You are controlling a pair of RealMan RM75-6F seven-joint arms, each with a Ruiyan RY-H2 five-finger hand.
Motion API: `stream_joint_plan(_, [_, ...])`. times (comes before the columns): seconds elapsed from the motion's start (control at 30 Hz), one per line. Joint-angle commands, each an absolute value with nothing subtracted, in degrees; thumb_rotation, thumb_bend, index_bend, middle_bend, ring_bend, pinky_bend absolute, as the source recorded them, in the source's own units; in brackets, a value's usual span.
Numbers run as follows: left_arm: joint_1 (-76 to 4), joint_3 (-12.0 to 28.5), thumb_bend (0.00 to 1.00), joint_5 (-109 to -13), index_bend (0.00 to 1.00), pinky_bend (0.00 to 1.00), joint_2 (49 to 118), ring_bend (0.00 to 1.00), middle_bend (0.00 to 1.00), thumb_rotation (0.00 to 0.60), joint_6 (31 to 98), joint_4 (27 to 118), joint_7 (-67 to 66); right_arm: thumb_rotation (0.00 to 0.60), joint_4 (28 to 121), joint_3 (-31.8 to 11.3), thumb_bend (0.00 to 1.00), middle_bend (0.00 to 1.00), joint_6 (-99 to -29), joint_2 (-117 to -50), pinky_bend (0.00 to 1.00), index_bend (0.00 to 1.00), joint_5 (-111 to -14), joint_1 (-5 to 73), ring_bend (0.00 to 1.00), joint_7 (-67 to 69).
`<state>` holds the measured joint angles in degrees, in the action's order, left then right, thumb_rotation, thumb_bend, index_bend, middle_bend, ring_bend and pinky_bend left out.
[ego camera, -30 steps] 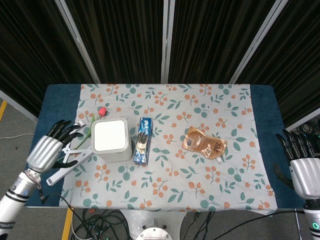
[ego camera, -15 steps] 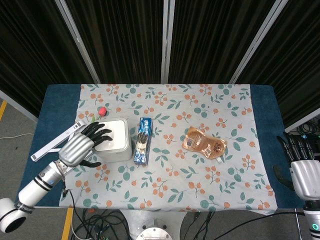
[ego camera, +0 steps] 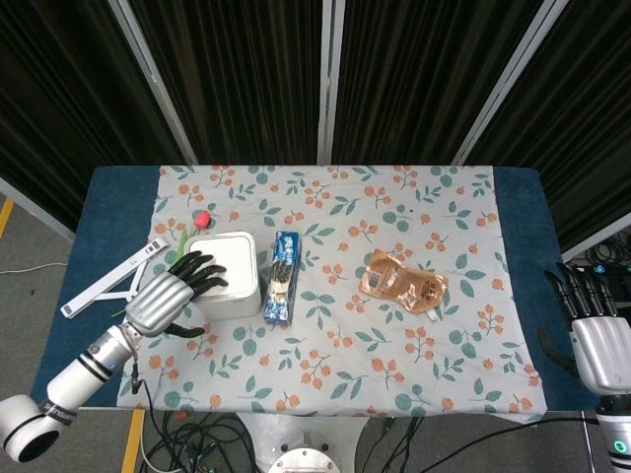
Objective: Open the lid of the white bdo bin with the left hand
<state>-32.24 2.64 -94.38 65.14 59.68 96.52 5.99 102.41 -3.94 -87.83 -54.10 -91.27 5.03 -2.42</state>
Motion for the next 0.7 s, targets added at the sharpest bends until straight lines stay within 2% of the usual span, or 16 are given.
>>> stream_joint_plan(0.03, [-32.0,2.7,0.03,-94.4,0.25,0.0,65.1,0.07,0.25,0.6,60.8,96.5,6.1,0.579,102.4,-3.9,0.33,0.0,-87.8,-54.2,0.0,0.0,-91.3,5.1,0.0,-2.4])
stream_joint_plan(0.43, [-24.0,5.9,0.03,-91.4,0.25,0.0,60.5,0.07,0.23,0.6,78.4,96.5,10.3,0.578,101.4,-3.4,0.33,0.0,-87.6,-54.2,0.0,0.0,-91.5,4.8,0.0,-0.6])
stream_joint_plan(0.7, [-16.2,3.6,0.03,-84.3,0.25,0.0,58.3,0.07,0.21,0.6,82.5,95.4,6.8,0.58,99.6,-3.0,0.33,0.0,-85.8,-55.0,0.0,0.0,-90.6,5.1,0.0,1.9])
